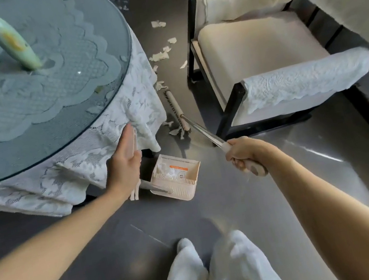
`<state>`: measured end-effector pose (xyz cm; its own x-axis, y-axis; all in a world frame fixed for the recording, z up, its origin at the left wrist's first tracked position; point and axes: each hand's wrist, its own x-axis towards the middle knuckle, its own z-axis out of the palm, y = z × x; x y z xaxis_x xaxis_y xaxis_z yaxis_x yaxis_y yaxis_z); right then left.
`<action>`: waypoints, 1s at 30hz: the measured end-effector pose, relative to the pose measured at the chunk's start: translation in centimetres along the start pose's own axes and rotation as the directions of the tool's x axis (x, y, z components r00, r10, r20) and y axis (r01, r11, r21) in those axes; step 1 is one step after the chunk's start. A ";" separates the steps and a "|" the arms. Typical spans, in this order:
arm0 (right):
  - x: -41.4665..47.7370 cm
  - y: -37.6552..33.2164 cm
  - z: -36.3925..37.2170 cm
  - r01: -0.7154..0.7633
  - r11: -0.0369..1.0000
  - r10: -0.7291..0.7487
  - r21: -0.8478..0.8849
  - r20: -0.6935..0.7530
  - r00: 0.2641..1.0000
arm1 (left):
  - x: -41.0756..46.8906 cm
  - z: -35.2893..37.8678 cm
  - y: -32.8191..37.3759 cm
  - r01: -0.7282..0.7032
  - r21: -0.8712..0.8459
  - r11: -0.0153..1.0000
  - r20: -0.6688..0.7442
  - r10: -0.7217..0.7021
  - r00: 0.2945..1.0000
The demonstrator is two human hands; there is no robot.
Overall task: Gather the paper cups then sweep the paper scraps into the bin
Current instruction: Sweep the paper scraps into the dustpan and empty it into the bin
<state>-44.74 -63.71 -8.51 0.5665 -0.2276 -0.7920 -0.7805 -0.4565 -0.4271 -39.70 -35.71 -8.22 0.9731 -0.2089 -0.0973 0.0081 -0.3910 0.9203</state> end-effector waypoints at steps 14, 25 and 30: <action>16.0 -9.4 -14.0 0.090 0.937 -0.016 -0.337 0.217 0.976 | 11.7 7.8 0.5 0.224 0.013 0.975 -0.113 -0.221 0.969; 9.1 -3.9 -12.0 0.117 0.828 0.107 -0.548 0.359 0.927 | 12.2 7.9 -0.1 0.161 -0.024 0.987 -0.086 -0.163 0.983; 5.2 0.3 -12.3 -0.016 0.944 0.160 -0.329 0.415 0.896 | 10.2 7.2 -0.4 0.142 -0.006 0.990 -0.069 -0.143 0.987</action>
<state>-38.79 -75.60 -7.36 0.2726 0.0802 -0.9588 -0.6589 -0.7106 -0.2467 -31.41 -44.11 -12.27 0.9755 -0.0889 -0.2012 0.1480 -0.4112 0.8994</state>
